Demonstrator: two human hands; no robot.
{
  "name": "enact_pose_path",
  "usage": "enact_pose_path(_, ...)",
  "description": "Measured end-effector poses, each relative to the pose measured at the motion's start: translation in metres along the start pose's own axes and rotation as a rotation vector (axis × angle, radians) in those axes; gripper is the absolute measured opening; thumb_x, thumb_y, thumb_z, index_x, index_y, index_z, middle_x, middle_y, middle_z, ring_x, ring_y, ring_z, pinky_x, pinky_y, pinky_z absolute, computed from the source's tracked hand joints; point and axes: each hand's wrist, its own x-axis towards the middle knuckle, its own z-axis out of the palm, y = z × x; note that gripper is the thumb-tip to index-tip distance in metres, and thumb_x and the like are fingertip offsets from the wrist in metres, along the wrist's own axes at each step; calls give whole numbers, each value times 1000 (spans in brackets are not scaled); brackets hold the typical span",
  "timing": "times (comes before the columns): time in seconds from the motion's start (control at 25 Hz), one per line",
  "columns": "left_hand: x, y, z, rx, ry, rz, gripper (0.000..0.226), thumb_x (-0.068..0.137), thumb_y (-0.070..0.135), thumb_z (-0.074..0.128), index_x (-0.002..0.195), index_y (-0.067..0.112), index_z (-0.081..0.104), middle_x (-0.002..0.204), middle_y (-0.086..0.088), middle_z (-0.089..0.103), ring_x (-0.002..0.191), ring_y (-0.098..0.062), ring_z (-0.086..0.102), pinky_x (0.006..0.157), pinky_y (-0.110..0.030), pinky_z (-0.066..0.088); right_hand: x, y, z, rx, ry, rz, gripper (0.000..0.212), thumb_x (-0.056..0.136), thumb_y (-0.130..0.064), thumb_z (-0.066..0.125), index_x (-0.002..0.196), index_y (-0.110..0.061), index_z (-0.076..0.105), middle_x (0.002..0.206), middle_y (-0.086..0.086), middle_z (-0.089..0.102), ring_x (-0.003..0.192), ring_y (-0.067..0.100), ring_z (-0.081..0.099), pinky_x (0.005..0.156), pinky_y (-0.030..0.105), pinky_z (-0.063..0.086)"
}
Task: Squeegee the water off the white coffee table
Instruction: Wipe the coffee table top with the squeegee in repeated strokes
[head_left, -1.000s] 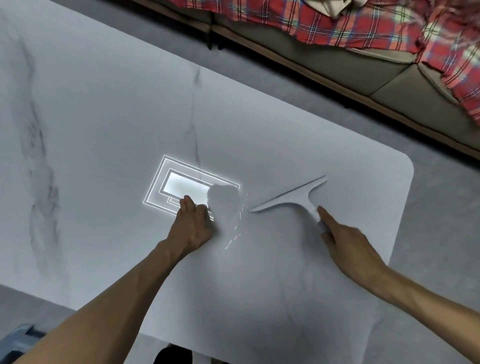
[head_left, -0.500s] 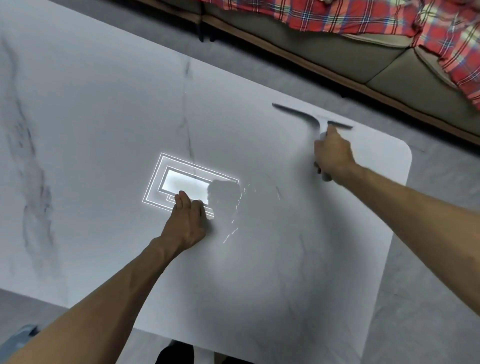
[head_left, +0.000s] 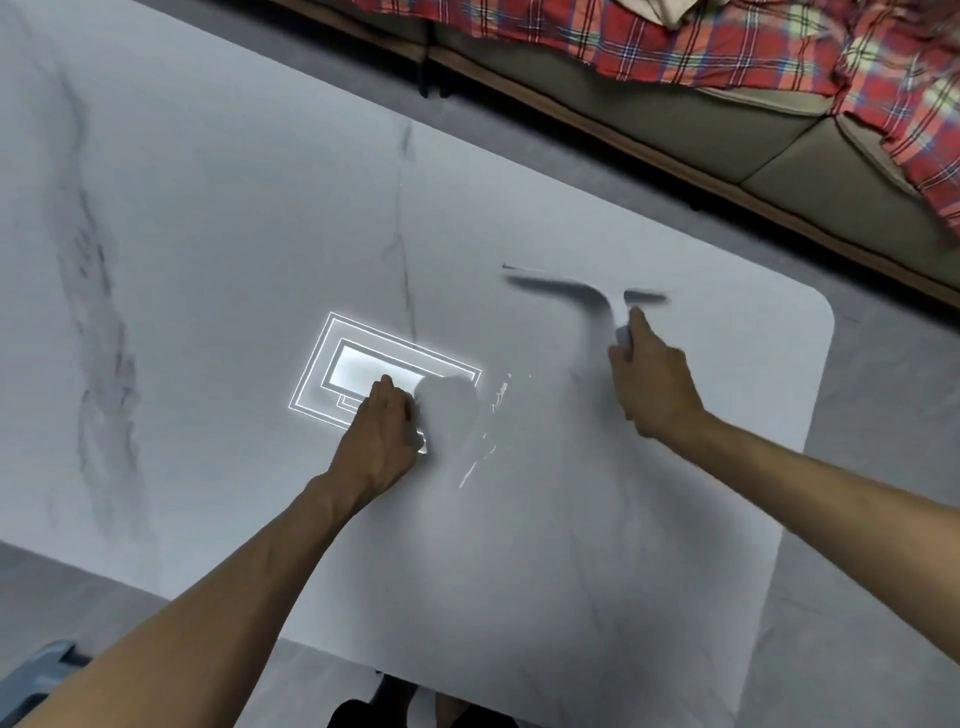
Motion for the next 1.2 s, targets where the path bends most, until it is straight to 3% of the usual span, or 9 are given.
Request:
enact_pose_path(0.08,-9,-19,4,110,147,112,9,78,14,36,78,14,45,97,-17,48,88,-35,51,69,-34,40,48,-27,2,3,82,1,53,96,-23,38,146,-28,22,104,24,62,82,41,64,64,44,52)
enact_pose_path(0.16,-26,-37,7,113,152,88,10,71,6,37,76,9,45,90,-17,47,81,-36,47,66,-36,37,70,-51,11,19,84,38,52,95,-20,37,146,-24,23,114,19,60,83,36,61,57,41,51)
enact_pose_path(0.24,-39,-54,12,177,91,45,21,64,-3,47,85,0,52,100,-23,50,91,-43,49,74,-41,40,62,-62,28,3,42,45,54,95,-17,35,147,-20,23,115,15,59,84,34,59,51,36,47)
enact_pose_path(0.36,-47,-73,18,292,51,23,36,60,1,50,96,-1,53,112,-27,47,104,-47,46,84,-44,41,10,-46,56,-149,-2,-94,56,96,-16,38,150,-18,21,124,20,59,101,41,57,79,42,46)
enact_pose_path(0.44,-49,-79,20,321,-13,21,42,60,3,52,102,-2,53,123,-31,43,115,-49,41,90,-46,40,-34,-18,70,-200,-25,-162,57,99,-17,40,152,-19,19,120,19,62,106,42,56,85,41,44)
enact_pose_path(0.64,-61,-85,21,282,-71,75,36,65,-1,52,101,1,50,127,-27,41,117,-43,39,86,-38,35,-114,77,63,-291,-69,-105,55,101,-24,33,151,-38,17,101,5,66,86,27,60,73,36,46)
enact_pose_path(0.8,-84,-83,19,138,-80,112,24,70,-5,49,87,10,42,103,-13,43,86,-29,40,70,-30,26,-146,122,39,-322,-85,-25,52,101,-29,36,147,-48,21,118,-3,67,99,28,61,74,35,46)
enact_pose_path(1.04,-117,-88,18,-8,-50,25,19,75,-2,44,89,11,42,73,3,45,69,-25,45,50,-27,27,-179,110,31,-230,-44,-53,44,99,-45,37,141,-54,30,111,-4,69,90,23,61,70,35,46)
enact_pose_path(1.2,-130,-106,13,-153,90,-147,16,83,4,42,90,17,45,72,6,53,66,-19,51,51,-28,32,-200,74,79,-398,-151,-321,46,100,-50,31,145,-49,27,127,-10,63,106,19,62,84,32,48)
